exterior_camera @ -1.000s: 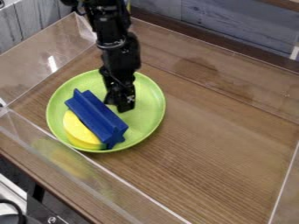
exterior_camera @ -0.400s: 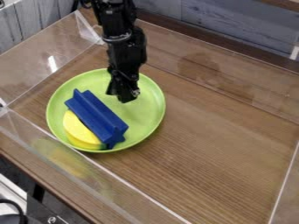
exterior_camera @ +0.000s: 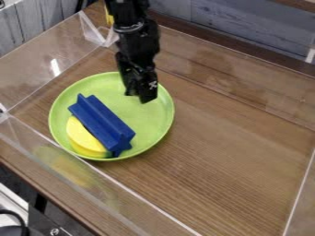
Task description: Put the blue object in the green plate
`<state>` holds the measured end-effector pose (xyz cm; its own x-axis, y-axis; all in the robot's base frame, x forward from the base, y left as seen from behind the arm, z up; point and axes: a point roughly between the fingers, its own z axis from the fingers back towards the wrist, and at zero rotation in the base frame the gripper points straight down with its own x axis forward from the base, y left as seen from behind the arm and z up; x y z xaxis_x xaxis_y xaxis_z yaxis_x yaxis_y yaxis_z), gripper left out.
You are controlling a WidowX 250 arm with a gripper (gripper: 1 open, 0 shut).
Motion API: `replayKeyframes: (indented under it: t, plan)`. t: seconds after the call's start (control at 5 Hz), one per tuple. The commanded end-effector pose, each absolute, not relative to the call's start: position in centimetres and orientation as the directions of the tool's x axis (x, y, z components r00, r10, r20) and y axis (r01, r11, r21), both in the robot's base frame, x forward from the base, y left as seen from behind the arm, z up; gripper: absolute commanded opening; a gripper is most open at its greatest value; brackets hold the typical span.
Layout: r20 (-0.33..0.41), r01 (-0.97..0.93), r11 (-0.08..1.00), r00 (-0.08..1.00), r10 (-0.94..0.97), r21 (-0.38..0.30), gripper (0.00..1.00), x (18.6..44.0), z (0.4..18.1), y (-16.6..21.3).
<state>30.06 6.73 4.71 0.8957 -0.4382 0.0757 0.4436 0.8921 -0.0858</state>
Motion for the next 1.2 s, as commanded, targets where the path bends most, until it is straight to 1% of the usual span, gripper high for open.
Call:
replayKeyframes:
  t: [0.0, 0.2, 0.4, 0.6, 1.0]
  plan:
    - [0.126, 0.363, 0.930, 0.926, -0.355, -0.054, 1.00, 31.0, 6.1, 6.5]
    - [0.138, 0.293, 0.955, 0.949, -0.284, -0.051, 1.00, 31.2, 6.0, 6.1]
    - [0.144, 0.333, 0.941, 0.935, -0.323, -0.052, 1.00, 31.8, 6.1, 5.2]
    - [0.149, 0.373, 0.926, 0.920, -0.363, -0.052, 0.00, 32.5, 6.1, 4.3]
    - [0.152, 0.348, 0.936, 0.929, -0.337, -0.052, 0.00, 33.4, 5.8, 4.6]
